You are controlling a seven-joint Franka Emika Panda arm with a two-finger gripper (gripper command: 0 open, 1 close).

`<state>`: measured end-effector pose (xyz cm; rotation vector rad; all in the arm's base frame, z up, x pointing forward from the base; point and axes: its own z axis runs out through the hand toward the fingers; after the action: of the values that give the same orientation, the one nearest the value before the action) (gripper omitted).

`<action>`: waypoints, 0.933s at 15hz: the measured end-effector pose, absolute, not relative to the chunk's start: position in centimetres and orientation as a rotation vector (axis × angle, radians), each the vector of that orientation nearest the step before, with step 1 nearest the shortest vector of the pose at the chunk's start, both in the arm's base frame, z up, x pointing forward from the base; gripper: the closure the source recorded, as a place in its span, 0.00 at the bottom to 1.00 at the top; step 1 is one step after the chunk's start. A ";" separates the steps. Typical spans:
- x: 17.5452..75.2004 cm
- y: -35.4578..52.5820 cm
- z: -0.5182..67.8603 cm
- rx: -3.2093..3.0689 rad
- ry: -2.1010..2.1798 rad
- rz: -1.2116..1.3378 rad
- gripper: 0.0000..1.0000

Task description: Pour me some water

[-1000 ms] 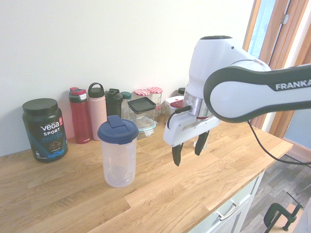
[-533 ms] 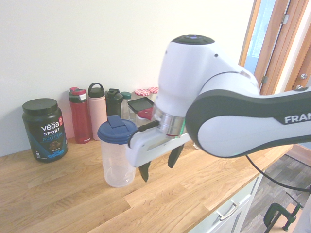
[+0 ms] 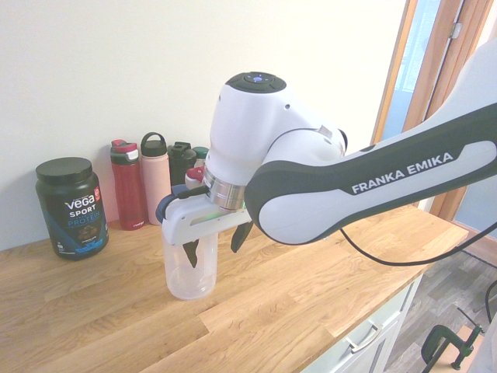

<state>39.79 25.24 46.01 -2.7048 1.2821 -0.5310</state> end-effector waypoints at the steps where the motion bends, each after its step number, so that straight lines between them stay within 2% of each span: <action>1: 40.1 25.3 46.1 -2.696 1.290 -0.553 1.00; 14: 41.5 26.7 45.0 -2.651 1.283 -0.600 1.00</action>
<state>41.47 26.73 44.99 -2.6512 1.2829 -0.6000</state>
